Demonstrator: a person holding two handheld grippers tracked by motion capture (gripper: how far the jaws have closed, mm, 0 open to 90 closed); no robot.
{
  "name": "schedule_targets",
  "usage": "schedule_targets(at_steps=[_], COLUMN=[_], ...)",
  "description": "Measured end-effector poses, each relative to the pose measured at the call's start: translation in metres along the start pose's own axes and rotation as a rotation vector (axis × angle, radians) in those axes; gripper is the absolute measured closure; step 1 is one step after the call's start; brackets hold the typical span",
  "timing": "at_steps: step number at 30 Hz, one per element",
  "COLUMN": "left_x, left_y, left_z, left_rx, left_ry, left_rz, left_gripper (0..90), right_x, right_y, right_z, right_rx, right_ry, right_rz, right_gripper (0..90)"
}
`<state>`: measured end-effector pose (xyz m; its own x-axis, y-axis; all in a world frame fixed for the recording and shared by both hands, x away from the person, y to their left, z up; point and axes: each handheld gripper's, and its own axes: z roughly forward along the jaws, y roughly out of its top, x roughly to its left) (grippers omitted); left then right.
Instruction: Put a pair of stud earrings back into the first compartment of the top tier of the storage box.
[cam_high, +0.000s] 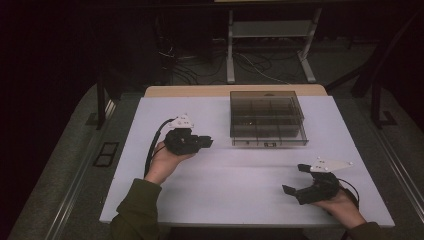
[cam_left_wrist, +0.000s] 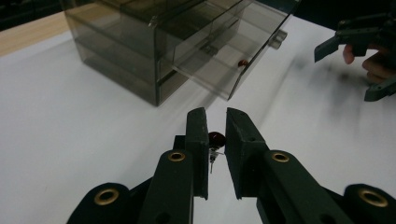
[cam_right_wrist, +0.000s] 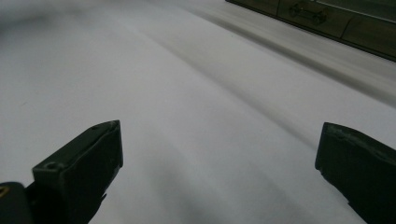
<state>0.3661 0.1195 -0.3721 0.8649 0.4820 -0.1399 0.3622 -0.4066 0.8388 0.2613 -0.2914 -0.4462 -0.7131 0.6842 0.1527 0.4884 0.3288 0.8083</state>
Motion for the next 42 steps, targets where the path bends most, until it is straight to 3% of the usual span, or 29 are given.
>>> schedule_targets(at_steps=[14, 24, 42], left_x=[-0.006, -0.007, -0.005], left_y=[0.036, 0.052, 0.052], left_z=[0.03, 0.057, 0.101], left_rx=[-0.008, -0.016, 0.041], left_ry=[-0.053, -0.085, -0.096], left_rz=[0.069, 0.066, 0.06], left_gripper=[78.2, 78.1, 78.1], right_x=[0.0, 0.0, 0.0], right_y=[0.001, 0.0, 0.0], right_z=[0.001, 0.0, -0.001], right_rx=[-0.005, -0.004, -0.004], right_ry=[-0.002, -0.002, -0.003], right_rz=[-0.007, -0.005, -0.005], right_gripper=[0.4, 0.4, 0.4])
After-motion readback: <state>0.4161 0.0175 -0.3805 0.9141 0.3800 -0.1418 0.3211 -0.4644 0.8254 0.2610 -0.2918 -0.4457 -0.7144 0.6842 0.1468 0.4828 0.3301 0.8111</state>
